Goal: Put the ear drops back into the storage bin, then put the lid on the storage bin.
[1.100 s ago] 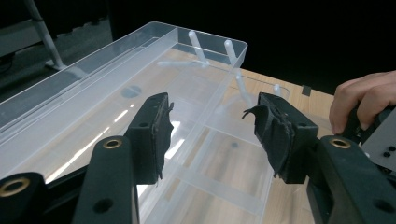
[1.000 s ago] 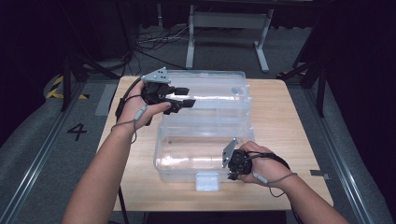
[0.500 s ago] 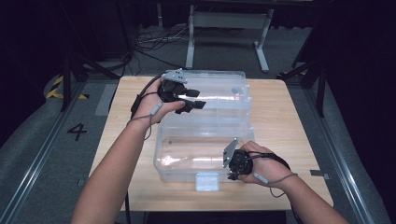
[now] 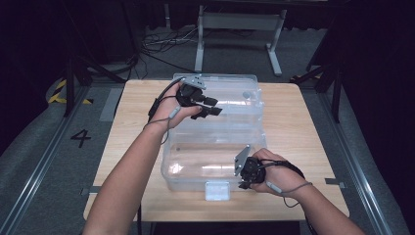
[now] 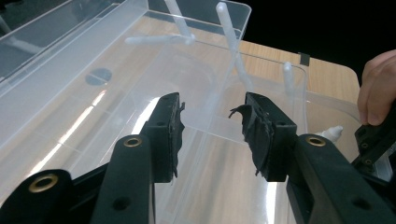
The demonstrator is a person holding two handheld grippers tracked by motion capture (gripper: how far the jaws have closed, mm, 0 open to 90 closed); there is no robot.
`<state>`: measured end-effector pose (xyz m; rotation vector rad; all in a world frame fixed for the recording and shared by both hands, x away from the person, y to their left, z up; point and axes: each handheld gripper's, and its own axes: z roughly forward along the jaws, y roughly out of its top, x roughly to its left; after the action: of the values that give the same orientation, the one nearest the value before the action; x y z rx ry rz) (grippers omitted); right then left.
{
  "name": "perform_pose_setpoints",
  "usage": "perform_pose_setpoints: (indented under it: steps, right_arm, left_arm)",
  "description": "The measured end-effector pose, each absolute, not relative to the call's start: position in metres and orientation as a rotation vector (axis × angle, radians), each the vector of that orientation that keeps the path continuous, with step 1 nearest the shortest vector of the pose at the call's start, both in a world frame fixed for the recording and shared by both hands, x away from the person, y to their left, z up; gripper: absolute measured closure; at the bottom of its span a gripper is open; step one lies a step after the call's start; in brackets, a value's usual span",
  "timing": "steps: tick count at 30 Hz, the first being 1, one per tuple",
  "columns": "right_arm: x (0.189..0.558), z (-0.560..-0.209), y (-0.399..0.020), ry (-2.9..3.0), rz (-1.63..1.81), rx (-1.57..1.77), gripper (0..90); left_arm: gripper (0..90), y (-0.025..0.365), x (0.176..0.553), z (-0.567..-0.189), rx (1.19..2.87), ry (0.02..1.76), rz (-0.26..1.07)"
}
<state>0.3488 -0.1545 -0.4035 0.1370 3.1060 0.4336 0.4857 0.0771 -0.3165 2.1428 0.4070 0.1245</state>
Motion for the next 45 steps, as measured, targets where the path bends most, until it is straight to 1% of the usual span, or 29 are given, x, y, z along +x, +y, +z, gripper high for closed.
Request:
perform_pose_setpoints:
  steps: [3, 4, 5, 6, 11, 15, 30, 45]
  right_arm:
    - [0.349, -0.404, -0.155, 3.106, 0.437, 0.141, 82.6]
    - [0.349, -0.404, -0.155, 3.106, 0.437, 0.141, 82.6]
    - [0.348, -0.404, -0.155, 3.104, 0.442, 0.144, 82.6]
    - [0.348, -0.404, -0.155, 3.104, 0.442, 0.144, 82.6]
    - [0.348, -0.404, -0.155, 3.104, 0.450, 0.148, 82.6]
    - [0.349, -0.404, -0.156, 3.104, 0.456, 0.148, 82.5]
    - [0.349, -0.405, -0.156, 3.108, 0.460, 0.147, 82.5]
    - [0.350, -0.406, -0.156, 3.113, 0.466, 0.142, 82.4]
  left_arm:
    - [61.4, 0.076, 0.486, -0.318, 2.161, 0.414, 0.127]
    - [65.0, 0.076, 0.486, -0.318, 2.161, 0.414, 0.127]
    - [65.0, 0.075, 0.486, -0.319, 2.168, 0.418, 0.125]
    - [67.4, 0.075, 0.486, -0.319, 2.168, 0.418, 0.125]
    - [71.4, 0.072, 0.486, -0.321, 2.208, 0.411, 0.136]
    - [76.6, 0.072, 0.487, -0.322, 2.199, 0.427, 0.138]
    - [80.3, 0.072, 0.486, -0.321, 2.196, 0.431, 0.098]
    - [82.7, 0.071, 0.476, -0.315, 2.226, 0.393, 0.114]
